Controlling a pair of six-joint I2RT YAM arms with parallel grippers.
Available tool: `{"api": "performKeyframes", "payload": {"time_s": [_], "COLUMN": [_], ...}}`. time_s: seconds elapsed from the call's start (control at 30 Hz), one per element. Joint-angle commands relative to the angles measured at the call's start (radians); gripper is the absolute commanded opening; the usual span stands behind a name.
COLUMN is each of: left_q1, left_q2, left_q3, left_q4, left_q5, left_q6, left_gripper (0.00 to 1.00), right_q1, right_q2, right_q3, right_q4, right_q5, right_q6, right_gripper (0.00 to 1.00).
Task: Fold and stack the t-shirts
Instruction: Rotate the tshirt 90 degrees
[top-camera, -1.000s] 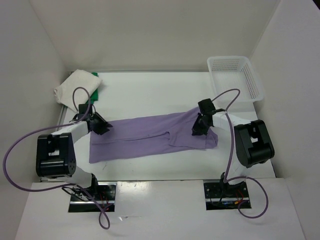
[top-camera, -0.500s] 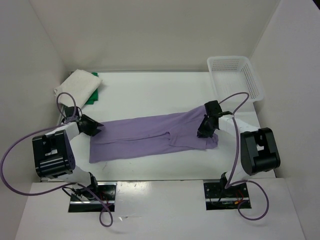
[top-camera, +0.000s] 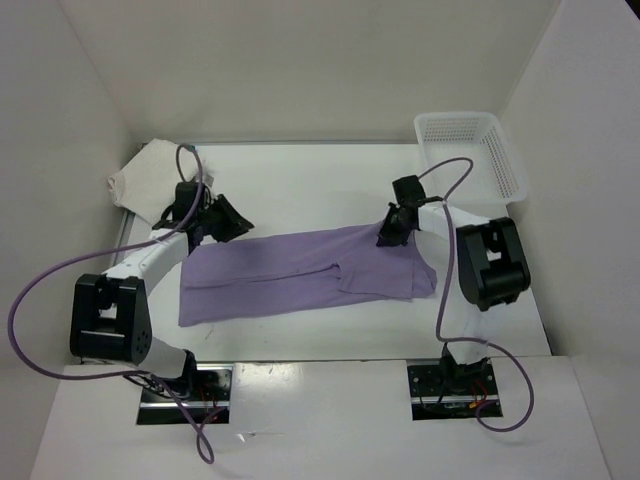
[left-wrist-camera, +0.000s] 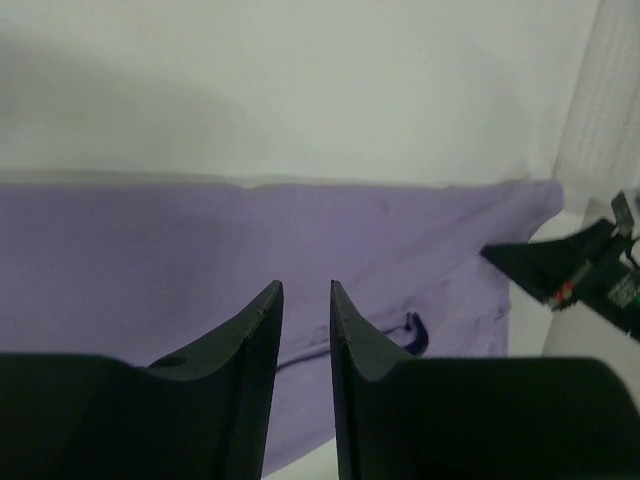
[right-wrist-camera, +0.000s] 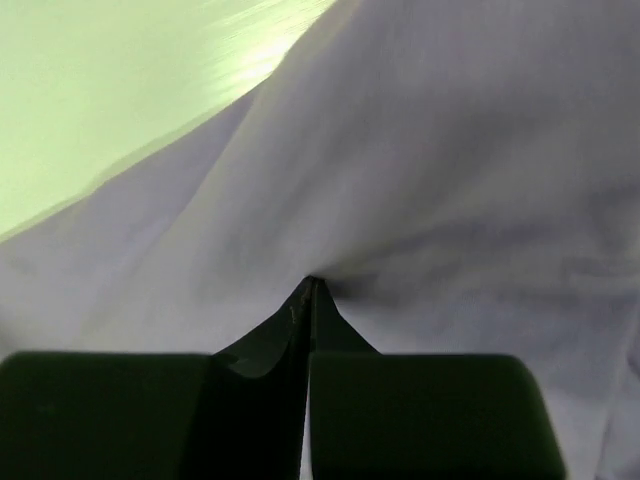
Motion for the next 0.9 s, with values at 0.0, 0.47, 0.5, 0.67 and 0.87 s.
{"api": "performKeyframes", "payload": {"time_s": [0.0,0.47,0.5,0.67,0.87], "left_q1": [-0.059,-0.224,-0.224,-0.224,-0.211], "left_q2": [0.028,-0.030,-0.039,-0.074,-0.085], "left_q3": [0.001,0.056,0.040,0.001,0.019], "left_q4": [-0.033,-0.153,-0.167,-0.177,-0.168], "left_q5": [0.018,0.055,0.055,0.067,0.038], "left_q6": [0.078,0.088,0.098,0.083,0.063], "left_gripper": [0.32,0.35,0.35,0.38,0.40], "right_q1": [0.017,0.172,0.172,0.209,0.229], "right_q2": [0.101,1.082,1.117,0.831,0.580], "right_q3": [0.082,1.951,2.016,1.647,1.524], "right_q4": [0.050,-0.419,-0.404,-0.318,-0.420], "right_q5": [0.016,-0.019,-0.073,-0.058,-0.067], "right_q6": [-0.024,-0.032,-0.005,-0.078,-0.168], "right_gripper": [0.00,0.08,0.09,0.26,0.50]}}
